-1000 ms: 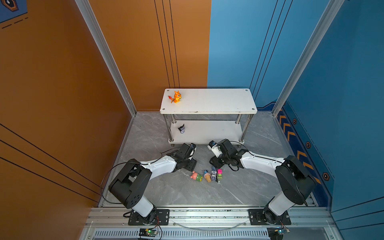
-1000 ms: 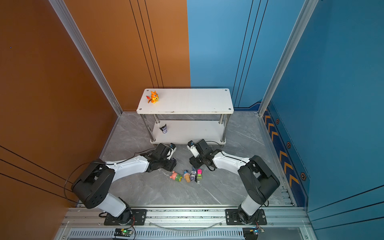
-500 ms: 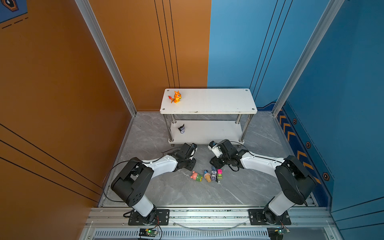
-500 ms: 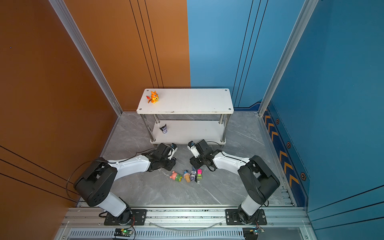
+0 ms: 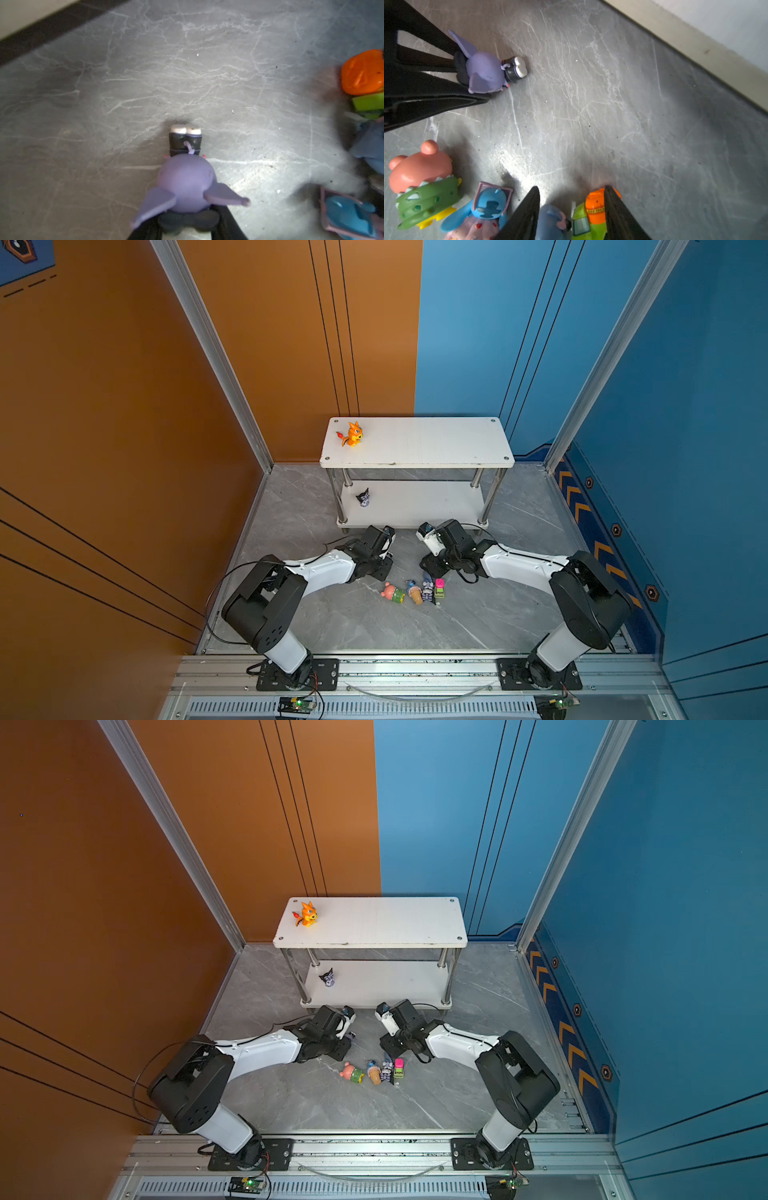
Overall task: Place and organize the plastic toys onto the shelf
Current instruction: 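Close the left gripper around the purple big-eared figure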
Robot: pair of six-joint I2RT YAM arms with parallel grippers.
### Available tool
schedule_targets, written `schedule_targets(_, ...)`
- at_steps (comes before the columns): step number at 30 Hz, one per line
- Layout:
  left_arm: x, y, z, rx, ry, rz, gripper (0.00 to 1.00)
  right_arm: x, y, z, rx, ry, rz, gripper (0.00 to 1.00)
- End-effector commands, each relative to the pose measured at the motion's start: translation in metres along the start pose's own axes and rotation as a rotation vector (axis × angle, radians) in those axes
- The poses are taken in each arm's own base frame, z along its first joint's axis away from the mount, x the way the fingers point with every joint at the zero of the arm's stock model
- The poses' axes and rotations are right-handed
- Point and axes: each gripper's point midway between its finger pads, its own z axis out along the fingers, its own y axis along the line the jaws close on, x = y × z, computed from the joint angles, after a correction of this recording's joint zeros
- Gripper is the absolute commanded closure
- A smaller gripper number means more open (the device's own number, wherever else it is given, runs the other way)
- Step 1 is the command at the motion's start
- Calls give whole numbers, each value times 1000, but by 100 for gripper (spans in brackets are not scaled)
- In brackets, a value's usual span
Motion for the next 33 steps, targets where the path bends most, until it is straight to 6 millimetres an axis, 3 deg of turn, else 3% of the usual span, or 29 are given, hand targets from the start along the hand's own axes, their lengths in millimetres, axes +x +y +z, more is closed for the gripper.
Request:
schedule_targets(1, -8, -8, -9, 23, -27, 21, 58, 0, 0, -2, -5, -14, 20, 48)
schedule_targets(9, -13, -7, -8, 14, -40, 28, 1, 1, 0, -2, -9, -14, 21, 48)
schedule_targets(18, -33, -9, 2, 11, -35, 62, 1, 1, -1, -2, -3, -16, 19, 48)
schedule_targets(28, -22, -9, 5, 18, -8, 57, 8, 1, -4, -3, -4, -19, 26, 48)
schedule_targets(31, -20, -6, 6, 13, -4, 52, 12, 0, -4, -2, -6, -21, 26, 49)
schedule_targets(33, -20, -4, 7, 13, -2, 48, 21, -1, -3, -2, -9, -21, 25, 49)
